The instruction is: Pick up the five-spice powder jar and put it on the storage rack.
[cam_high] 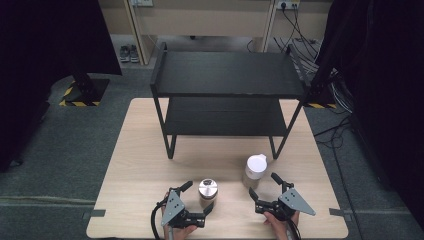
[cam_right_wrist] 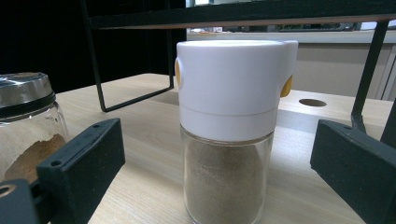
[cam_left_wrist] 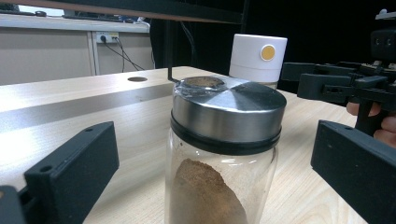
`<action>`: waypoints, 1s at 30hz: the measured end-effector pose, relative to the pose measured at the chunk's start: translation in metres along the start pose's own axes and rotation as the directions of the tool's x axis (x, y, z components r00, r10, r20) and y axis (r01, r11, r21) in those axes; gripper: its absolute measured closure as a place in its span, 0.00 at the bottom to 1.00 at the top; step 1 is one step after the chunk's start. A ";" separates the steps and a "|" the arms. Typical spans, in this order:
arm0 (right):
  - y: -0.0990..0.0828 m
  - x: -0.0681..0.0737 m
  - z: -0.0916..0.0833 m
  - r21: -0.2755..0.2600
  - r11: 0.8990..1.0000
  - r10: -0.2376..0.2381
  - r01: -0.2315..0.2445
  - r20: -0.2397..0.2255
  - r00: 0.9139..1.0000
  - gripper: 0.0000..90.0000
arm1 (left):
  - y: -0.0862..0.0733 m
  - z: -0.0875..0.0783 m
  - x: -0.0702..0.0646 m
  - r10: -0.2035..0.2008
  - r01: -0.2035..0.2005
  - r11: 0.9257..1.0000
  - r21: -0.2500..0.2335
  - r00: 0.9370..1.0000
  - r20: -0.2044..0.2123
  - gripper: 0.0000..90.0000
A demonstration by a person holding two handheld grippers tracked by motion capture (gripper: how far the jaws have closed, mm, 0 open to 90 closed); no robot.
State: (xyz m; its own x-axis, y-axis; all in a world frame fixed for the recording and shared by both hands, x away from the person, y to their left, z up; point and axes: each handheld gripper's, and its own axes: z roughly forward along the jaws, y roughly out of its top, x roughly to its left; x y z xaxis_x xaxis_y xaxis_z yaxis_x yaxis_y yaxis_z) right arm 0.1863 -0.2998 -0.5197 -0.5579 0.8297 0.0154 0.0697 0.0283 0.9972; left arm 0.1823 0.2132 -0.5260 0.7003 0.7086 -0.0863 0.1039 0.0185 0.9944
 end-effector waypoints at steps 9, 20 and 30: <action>0.000 0.000 0.000 -0.002 1.000 0.004 -0.004 0.001 1.000 0.04 | 0.000 0.000 0.000 0.000 0.000 1.000 -0.002 1.000 -0.001 0.01; -0.001 0.000 0.000 -0.005 1.000 0.009 -0.009 0.004 1.000 0.03 | -0.001 0.000 0.000 -0.001 0.001 1.000 -0.005 1.000 -0.002 0.00; -0.002 0.000 -0.001 -0.009 1.000 0.016 -0.016 0.009 1.000 0.01 | -0.001 0.000 0.000 0.002 -0.002 1.000 -0.004 1.000 -0.001 0.01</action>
State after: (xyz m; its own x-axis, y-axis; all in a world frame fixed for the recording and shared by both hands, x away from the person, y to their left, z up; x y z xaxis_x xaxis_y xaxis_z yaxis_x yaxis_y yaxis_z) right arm 0.1857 -0.3002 -0.5211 -0.5493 0.8351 0.0312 0.0714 0.0097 0.9974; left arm 0.1817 0.2131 -0.5266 0.7000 0.7092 -0.0840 0.0997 0.0194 0.9948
